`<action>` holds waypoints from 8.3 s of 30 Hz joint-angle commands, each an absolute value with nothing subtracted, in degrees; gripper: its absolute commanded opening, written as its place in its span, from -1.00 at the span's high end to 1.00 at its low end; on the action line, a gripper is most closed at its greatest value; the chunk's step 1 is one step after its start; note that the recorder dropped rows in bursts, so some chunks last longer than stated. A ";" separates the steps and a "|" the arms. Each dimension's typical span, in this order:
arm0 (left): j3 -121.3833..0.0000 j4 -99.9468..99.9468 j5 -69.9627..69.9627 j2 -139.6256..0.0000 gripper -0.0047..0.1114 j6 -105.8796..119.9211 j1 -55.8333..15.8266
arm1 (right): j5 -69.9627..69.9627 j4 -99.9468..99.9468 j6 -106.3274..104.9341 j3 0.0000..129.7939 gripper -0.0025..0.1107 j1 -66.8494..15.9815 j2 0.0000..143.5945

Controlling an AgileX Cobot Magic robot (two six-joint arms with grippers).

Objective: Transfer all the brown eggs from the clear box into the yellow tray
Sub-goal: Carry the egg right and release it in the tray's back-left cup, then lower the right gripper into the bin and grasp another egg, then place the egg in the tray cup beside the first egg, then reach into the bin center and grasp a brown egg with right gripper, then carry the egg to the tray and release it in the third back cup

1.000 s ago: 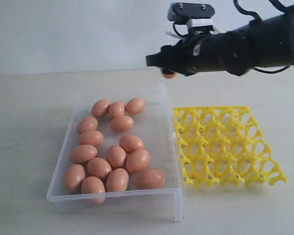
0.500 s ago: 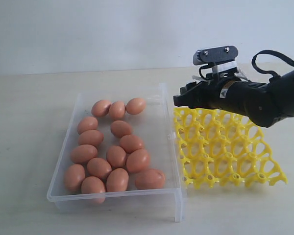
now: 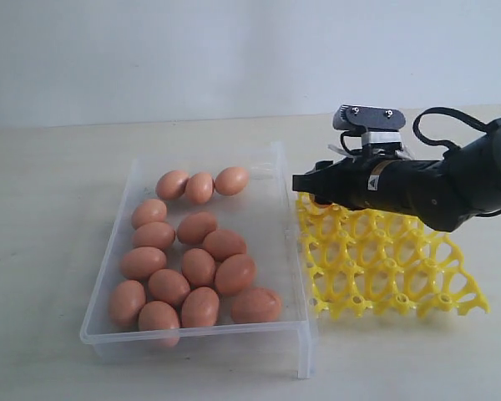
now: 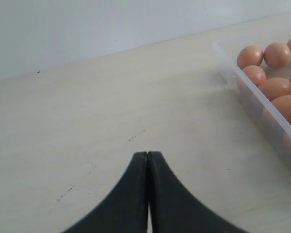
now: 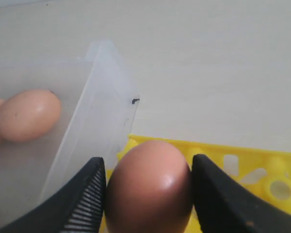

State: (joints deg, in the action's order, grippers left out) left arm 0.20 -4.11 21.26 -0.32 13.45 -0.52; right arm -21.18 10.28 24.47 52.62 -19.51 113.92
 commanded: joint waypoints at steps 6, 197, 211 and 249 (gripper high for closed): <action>0.00 -4.19 20.83 0.00 0.92 13.45 -0.60 | -22.75 14.12 27.06 52.44 0.38 -19.31 113.97; 0.00 -4.19 20.83 0.00 0.92 13.45 -0.60 | 64.94 -5.45 -34.70 106.69 -0.14 -38.35 128.33; 0.00 -4.19 20.83 0.00 0.92 13.45 -0.60 | 60.50 -4.42 -34.62 108.56 -0.14 -38.35 134.79; 0.00 -4.19 20.83 0.00 0.92 13.45 -0.60 | -33.79 4.04 15.28 40.51 0.96 -10.11 96.21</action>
